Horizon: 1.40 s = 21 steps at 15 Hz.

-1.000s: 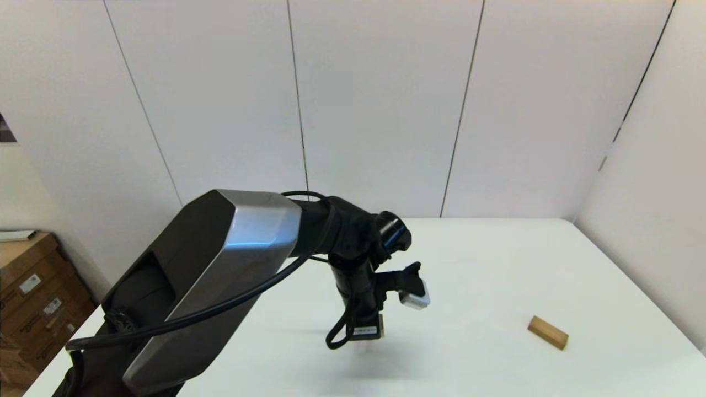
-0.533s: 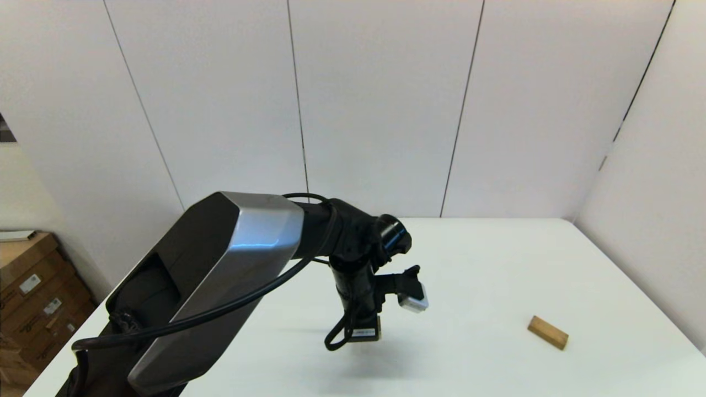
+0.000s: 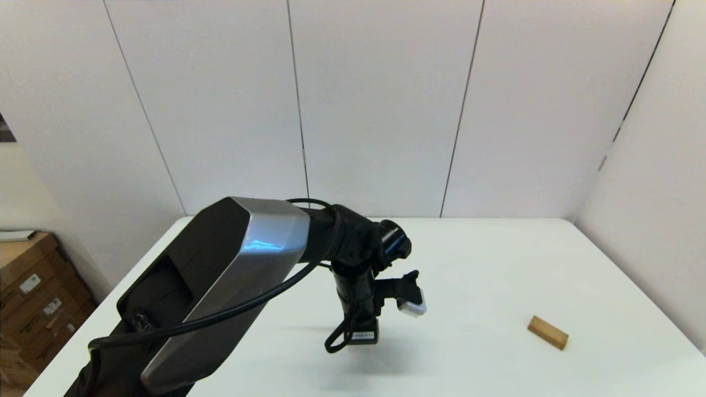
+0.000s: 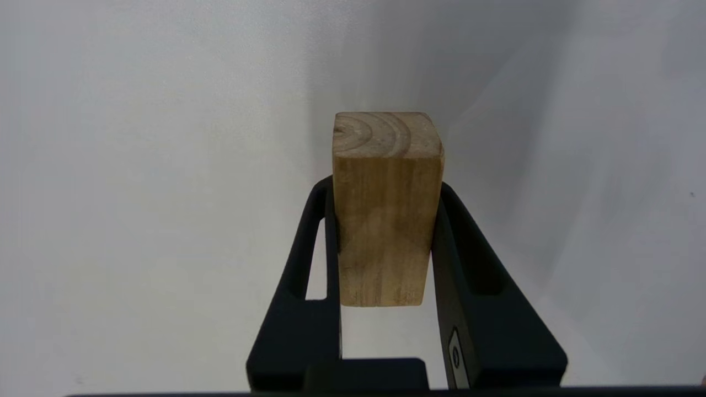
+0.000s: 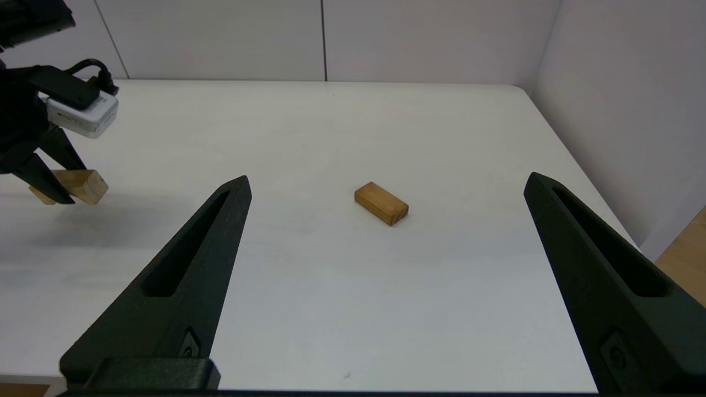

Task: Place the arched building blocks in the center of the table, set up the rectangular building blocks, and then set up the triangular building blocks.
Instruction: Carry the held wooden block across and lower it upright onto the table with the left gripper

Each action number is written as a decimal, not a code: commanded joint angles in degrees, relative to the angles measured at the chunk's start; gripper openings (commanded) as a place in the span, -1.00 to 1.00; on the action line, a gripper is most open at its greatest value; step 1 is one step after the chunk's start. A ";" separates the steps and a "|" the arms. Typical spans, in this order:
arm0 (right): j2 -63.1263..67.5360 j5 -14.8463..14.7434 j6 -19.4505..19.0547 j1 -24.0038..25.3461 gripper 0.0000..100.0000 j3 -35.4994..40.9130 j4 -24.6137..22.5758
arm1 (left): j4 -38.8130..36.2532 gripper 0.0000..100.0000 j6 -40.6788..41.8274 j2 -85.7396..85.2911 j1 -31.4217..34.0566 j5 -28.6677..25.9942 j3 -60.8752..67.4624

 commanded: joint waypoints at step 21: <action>-0.01 -0.02 -0.04 0.02 1.00 0.00 0.00 | -4.38 -1.00 0.33 2.05 -0.53 -0.25 -0.06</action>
